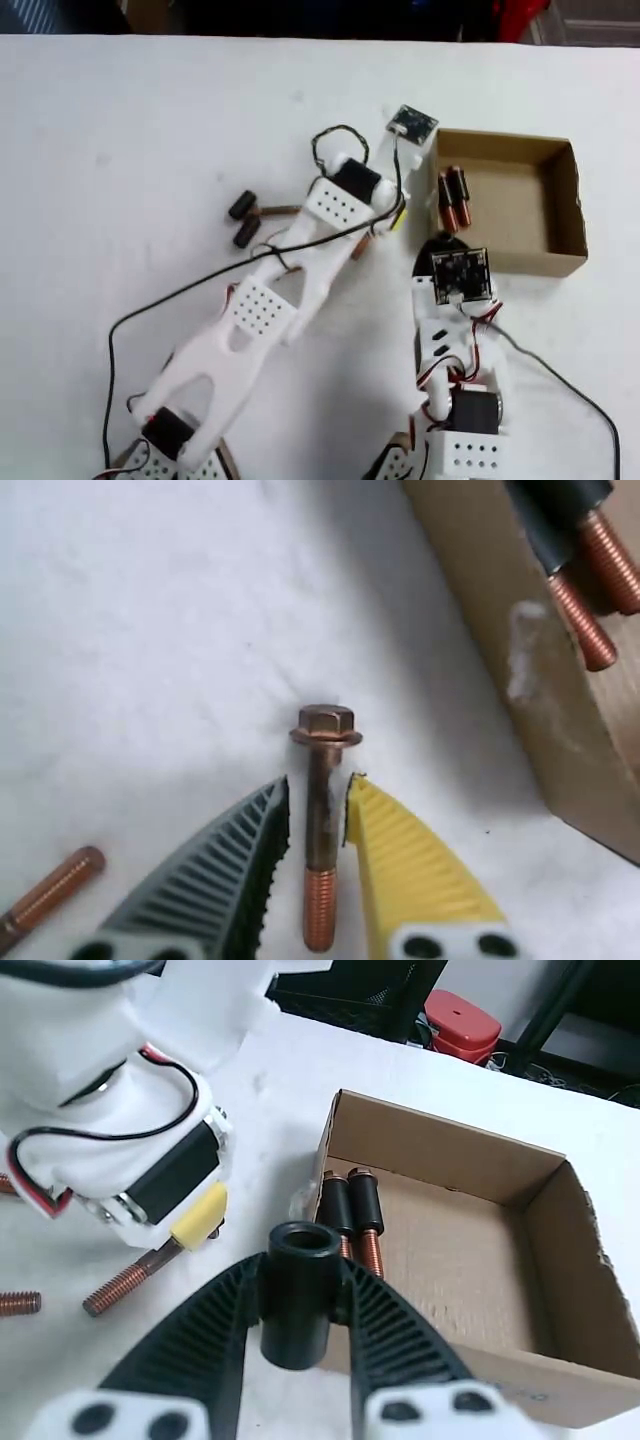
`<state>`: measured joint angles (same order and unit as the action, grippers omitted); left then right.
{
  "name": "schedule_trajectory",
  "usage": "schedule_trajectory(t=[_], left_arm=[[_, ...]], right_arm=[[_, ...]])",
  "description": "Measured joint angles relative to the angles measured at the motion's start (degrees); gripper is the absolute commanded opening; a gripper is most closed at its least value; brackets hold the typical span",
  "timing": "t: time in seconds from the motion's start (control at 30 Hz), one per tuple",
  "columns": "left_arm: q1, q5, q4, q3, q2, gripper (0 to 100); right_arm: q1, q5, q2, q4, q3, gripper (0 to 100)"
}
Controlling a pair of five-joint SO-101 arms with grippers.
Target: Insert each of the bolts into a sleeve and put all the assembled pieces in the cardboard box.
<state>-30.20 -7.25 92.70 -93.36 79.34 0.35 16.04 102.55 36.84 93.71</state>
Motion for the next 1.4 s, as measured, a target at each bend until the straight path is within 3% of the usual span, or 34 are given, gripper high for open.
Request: schedule_trajectory(t=[0.37, 0.53, 1.07, 1.4], left_arm=[[0.00, -0.18, 1.41, 2.29, 1.67, 12], [-0.35, 1.41, 1.76, 2.29, 1.67, 2], [0.53, 2.11, 2.37, 0.53, 1.49, 2], [6.33, 2.11, 8.88, 0.53, -11.25, 2]], right_arm=[[0.00, 0.00, 0.00, 0.00, 0.00, 1.6], [0.00, 0.00, 0.00, 0.00, 0.00, 1.6], [0.00, 0.00, 0.00, 0.00, 0.97, 1.7], [-3.78, 0.00, 0.00, 0.00, 0.97, 1.7]])
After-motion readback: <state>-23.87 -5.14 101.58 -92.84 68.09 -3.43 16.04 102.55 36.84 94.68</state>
